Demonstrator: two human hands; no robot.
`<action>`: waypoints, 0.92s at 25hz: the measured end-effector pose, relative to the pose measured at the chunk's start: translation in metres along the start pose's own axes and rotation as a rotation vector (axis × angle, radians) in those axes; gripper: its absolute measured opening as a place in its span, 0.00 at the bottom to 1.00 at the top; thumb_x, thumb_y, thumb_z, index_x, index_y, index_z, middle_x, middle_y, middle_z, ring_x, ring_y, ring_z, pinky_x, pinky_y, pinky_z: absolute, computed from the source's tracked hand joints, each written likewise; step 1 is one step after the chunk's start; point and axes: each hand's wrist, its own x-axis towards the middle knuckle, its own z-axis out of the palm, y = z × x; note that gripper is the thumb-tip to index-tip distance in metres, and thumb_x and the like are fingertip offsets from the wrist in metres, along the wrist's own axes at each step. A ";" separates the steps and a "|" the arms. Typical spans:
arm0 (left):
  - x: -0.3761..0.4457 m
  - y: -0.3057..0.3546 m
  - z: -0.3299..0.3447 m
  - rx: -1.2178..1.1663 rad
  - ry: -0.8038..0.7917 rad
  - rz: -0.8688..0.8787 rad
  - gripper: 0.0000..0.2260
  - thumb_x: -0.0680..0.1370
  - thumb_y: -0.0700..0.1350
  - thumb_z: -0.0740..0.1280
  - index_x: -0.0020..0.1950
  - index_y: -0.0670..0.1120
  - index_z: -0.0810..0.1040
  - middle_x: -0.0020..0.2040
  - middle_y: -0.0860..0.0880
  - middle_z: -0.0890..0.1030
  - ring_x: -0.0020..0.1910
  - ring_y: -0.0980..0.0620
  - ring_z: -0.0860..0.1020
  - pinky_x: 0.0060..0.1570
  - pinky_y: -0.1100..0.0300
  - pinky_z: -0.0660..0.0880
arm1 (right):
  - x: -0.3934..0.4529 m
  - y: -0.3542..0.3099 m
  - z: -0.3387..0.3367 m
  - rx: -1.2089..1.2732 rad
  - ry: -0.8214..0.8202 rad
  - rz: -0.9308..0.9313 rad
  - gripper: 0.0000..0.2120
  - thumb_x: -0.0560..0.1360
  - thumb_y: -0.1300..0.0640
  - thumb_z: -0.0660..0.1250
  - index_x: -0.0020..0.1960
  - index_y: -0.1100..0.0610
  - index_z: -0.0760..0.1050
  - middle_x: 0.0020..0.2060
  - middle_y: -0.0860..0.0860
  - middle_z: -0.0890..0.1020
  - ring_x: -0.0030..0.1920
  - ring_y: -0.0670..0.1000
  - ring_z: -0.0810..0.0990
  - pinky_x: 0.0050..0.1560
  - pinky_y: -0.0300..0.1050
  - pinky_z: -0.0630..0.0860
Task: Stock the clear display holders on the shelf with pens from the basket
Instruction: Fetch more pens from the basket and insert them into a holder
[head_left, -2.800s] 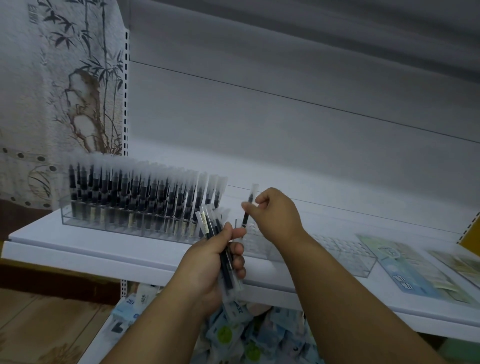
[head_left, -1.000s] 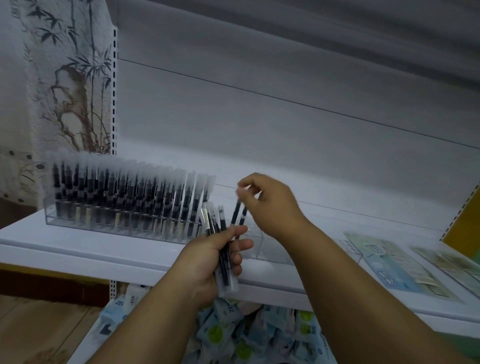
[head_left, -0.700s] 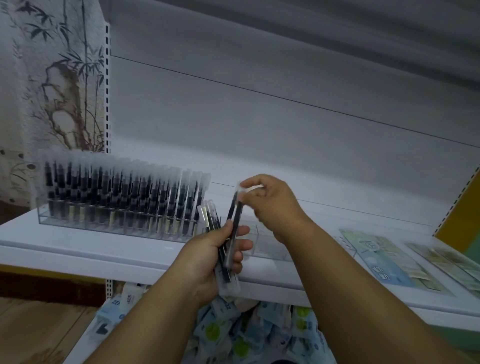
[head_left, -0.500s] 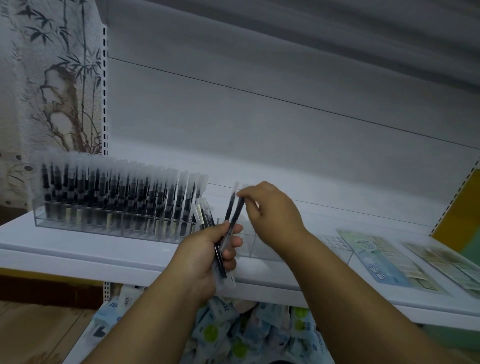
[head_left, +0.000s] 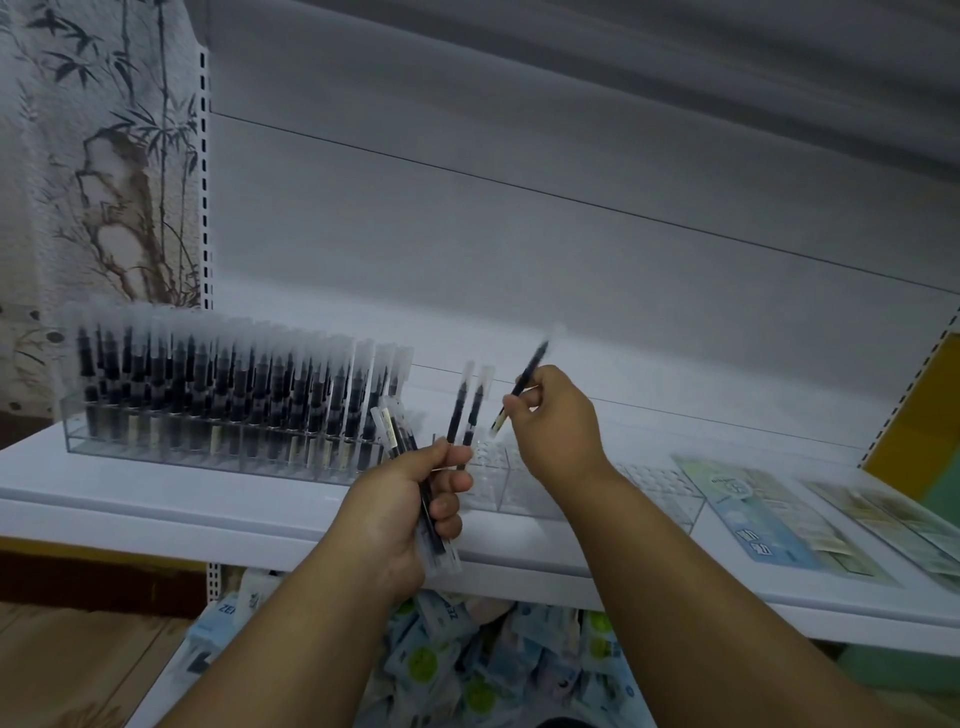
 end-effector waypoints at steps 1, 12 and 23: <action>0.000 -0.001 0.000 0.004 0.002 0.001 0.11 0.81 0.45 0.63 0.48 0.38 0.80 0.29 0.46 0.76 0.20 0.55 0.64 0.19 0.64 0.62 | -0.001 -0.001 0.002 -0.017 -0.023 -0.009 0.05 0.79 0.56 0.66 0.49 0.57 0.71 0.34 0.44 0.73 0.34 0.42 0.71 0.33 0.33 0.66; -0.001 -0.006 -0.005 0.012 0.012 -0.037 0.11 0.81 0.45 0.64 0.48 0.38 0.80 0.29 0.47 0.76 0.20 0.55 0.64 0.19 0.64 0.62 | 0.013 -0.007 0.011 -0.339 -0.376 0.075 0.19 0.74 0.55 0.72 0.30 0.55 0.66 0.27 0.49 0.71 0.29 0.49 0.70 0.32 0.41 0.66; -0.002 -0.007 -0.002 0.057 -0.068 -0.065 0.09 0.80 0.41 0.63 0.54 0.37 0.79 0.31 0.45 0.77 0.22 0.54 0.65 0.22 0.63 0.62 | -0.005 -0.013 -0.017 0.108 -0.243 0.133 0.11 0.76 0.53 0.70 0.40 0.59 0.77 0.35 0.50 0.81 0.34 0.48 0.77 0.39 0.44 0.75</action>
